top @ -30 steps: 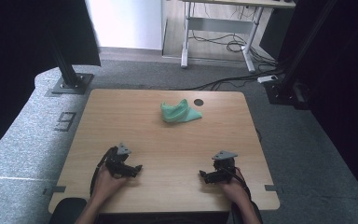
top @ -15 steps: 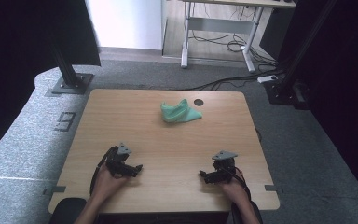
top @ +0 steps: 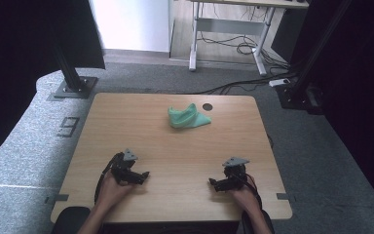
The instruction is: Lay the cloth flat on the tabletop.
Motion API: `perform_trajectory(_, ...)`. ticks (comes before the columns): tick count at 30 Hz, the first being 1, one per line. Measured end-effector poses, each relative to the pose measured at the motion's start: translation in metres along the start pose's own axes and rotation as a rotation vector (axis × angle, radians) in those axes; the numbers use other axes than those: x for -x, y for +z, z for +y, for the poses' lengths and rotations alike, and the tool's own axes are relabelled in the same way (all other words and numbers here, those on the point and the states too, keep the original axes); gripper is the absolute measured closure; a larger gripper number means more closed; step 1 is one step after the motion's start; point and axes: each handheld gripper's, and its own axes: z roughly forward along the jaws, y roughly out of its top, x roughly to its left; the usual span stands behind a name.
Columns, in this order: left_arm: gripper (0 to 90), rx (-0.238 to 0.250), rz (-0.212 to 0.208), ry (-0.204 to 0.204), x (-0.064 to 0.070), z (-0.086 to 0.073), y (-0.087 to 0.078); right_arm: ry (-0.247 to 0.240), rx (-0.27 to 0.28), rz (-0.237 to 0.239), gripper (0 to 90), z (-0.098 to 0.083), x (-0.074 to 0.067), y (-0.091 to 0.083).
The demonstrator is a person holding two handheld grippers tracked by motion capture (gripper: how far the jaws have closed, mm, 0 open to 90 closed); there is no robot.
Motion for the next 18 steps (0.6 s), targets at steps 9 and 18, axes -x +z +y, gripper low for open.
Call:
perform_trajectory(9, 0.0, -0.001, 0.0, 0.001, 0.0, 0.0, 0.0, -0.011, 0.02, 0.0, 0.0, 0.01, -0.001, 0.0)
perform_trajectory(18, 0.0, -0.001, 0.0, 0.001, 0.0, 0.0, 0.0, -0.03, 0.024, 0.016, 0.0, 0.023, -0.004, 0.002)
